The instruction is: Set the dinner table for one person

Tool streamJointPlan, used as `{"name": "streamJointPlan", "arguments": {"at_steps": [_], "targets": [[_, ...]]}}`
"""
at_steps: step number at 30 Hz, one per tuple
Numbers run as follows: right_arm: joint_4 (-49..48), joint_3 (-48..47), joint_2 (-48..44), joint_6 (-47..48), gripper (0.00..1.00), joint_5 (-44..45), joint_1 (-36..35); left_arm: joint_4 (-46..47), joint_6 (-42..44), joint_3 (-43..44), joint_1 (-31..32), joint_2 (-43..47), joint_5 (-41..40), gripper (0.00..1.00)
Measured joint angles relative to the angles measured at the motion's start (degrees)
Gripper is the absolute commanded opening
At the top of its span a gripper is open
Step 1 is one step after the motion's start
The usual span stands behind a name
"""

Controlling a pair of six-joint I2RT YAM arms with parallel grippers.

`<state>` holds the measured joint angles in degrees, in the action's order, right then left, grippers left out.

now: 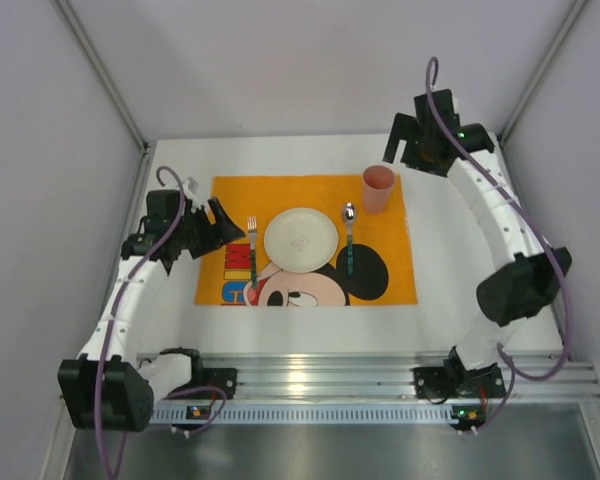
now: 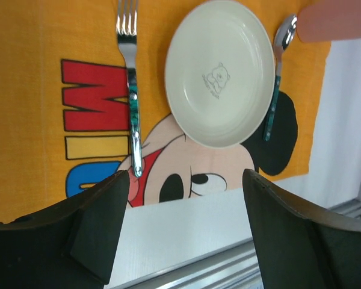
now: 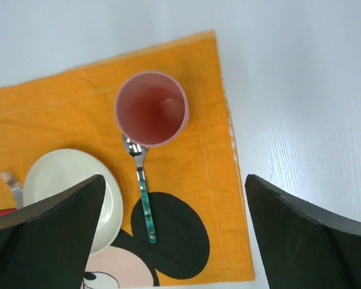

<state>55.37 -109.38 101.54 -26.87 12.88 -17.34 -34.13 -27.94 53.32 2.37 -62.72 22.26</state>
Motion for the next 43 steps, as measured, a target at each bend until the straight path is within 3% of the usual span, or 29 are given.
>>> {"name": "streamJointPlan", "arguments": {"at_steps": [3, 8, 13, 17, 18, 22, 25, 28, 31, 33, 34, 35, 38, 43], "targets": [[-5.9, 12.2, -14.7, 1.4, 1.0, 0.1, -2.0, -0.5, 0.4, 4.0, 0.0, -2.8, -3.9, 0.81], [-18.2, 41.8, -44.2, 2.8, 1.0, -2.6, -8.2, 2.5, 2.8, 4.7, 0.1, -4.4, -12.4, 0.78], [-26.5, 64.1, -63.8, 2.9, 1.0, -7.9, -8.5, 16.2, 9.7, -8.2, 0.0, -0.2, -25.6, 0.79], [-26.6, 71.5, -73.4, 5.5, 1.0, -11.3, -8.5, 35.8, 17.9, -23.4, 0.0, 2.6, -31.1, 0.92], [-26.4, 71.5, -74.3, 6.3, 1.0, -11.5, -8.5, 41.8, 19.3, -27.7, 0.0, 2.4, -31.9, 0.96], [-25.7, 69.4, -76.4, 9.7, 1.0, -12.2, -8.5, 59.2, 21.8, -36.2, -1.3, -8.1, -31.8, 0.91], [-24.6, 66.8, -75.3, 10.2, 1.0, -12.0, -8.5, 67.0, 22.4, -33.0, -1.6, -20.5, -29.9, 0.89], [-23.4, 64.1, -72.4, 9.8, 1.0, -11.9, -8.5, 71.5, 23.3, -27.8, -1.7, -26.8, -27.4, 0.93], [-23.4, 61.9, -67.7, 8.0, 1.0, -11.0, -8.5, 75.7, 23.7, -27.3, -1.7, -27.6, -25.5, 0.98], [-23.1, 60.5, -64.3, 6.0, 1.0, -9.1, -8.5, 79.4, 23.9, -28.8, -1.7, -27.6, -24.7, 0.98], [-22.8, 59.6, -62.2, 5.1, 1.0, -8.0, -8.5, 80.8, 23.9, -29.8, -1.7, -27.6, -24.6, 0.94], [-22.5, 58.8, -60.6, 4.5, 1.0, -7.2, -8.5, 83.3, 23.9, -31.4, -1.7, -27.6, -24.5, 0.98], [-22.4, 56.4, -56.1, 3.6, 1.0, -5.3, -8.5, 87.3, 24.3, -34.9, -1.7, -27.6, -24.5, 0.98], [-23.6, 56.4, -55.6, 3.5, 1.0, -5.8, -8.5, 90.0, 24.5, -35.1, -1.7, -27.6, -24.5, 0.99]]}}
